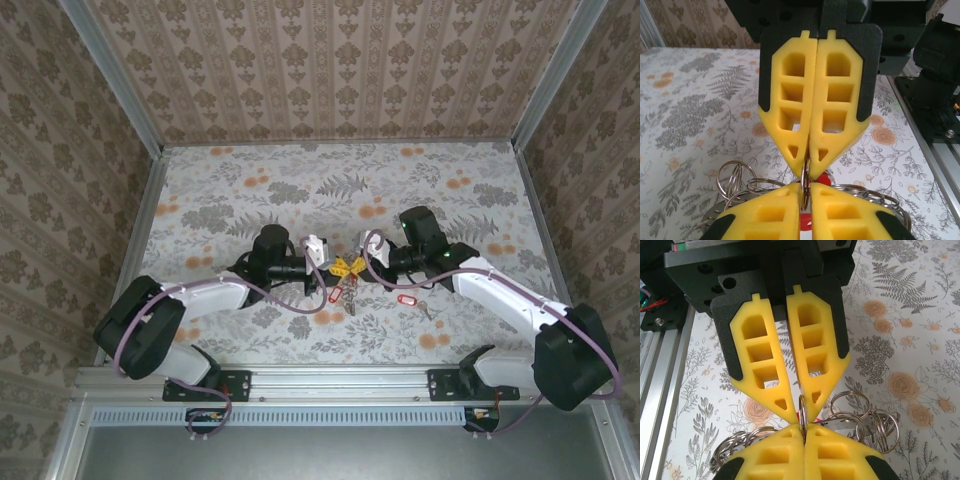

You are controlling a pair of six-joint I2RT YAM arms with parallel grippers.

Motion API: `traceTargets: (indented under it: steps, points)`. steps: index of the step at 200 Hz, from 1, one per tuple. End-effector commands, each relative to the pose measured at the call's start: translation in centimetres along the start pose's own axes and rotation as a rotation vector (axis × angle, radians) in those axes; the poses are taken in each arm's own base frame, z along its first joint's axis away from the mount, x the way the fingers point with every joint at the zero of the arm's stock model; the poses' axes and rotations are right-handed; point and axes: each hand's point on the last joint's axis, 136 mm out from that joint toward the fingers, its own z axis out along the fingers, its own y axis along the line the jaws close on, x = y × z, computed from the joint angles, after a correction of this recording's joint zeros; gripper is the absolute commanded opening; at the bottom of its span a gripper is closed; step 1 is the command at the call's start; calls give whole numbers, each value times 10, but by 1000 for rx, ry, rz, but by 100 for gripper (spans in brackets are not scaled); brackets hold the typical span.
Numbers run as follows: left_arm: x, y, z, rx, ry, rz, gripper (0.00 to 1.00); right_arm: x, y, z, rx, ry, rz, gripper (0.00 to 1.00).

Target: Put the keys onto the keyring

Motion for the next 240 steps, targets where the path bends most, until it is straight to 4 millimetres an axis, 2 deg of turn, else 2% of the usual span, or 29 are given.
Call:
traceTargets:
  steps: [1, 25, 46, 78, 105, 122, 159, 199, 211, 232, 240]
  points:
    - [-10, -2, -1, 9, 56, 78, 13, -7, 1, -5, -1, 47, -51, 0]
    - [-5, -4, 1, 28, 126, 99, 13, -8, 3, -4, -3, 96, -72, 0]
    - [-10, -4, 2, 28, 119, 117, 12, -8, 1, -3, 8, 131, -80, 0]
    - [-12, -3, 3, 20, 124, 126, 0, -13, 3, -4, 4, 126, -93, 0]
    - [-23, -2, 1, 2, 69, 136, 0, -12, 0, -4, 28, 113, -60, 7]
    - [-28, -3, -1, 1, 19, 126, 0, -10, -6, -4, 34, 46, 11, 11]
    - [-36, -9, -3, 26, -65, 115, 0, -8, 1, -3, -37, -19, 51, 17]
    - [-41, -13, -3, 56, -104, 110, 0, -7, 0, -2, -45, -36, 56, 14]
    - [-40, -13, -2, 60, -105, 105, 0, -8, 0, -3, -45, -42, 50, 8]
    - [-36, -11, -2, 49, -89, 93, 0, -10, -2, -4, -33, -35, 44, 2]
    - [-32, -11, -2, 44, -67, 90, 7, -11, -2, -6, -29, -26, 39, 1]
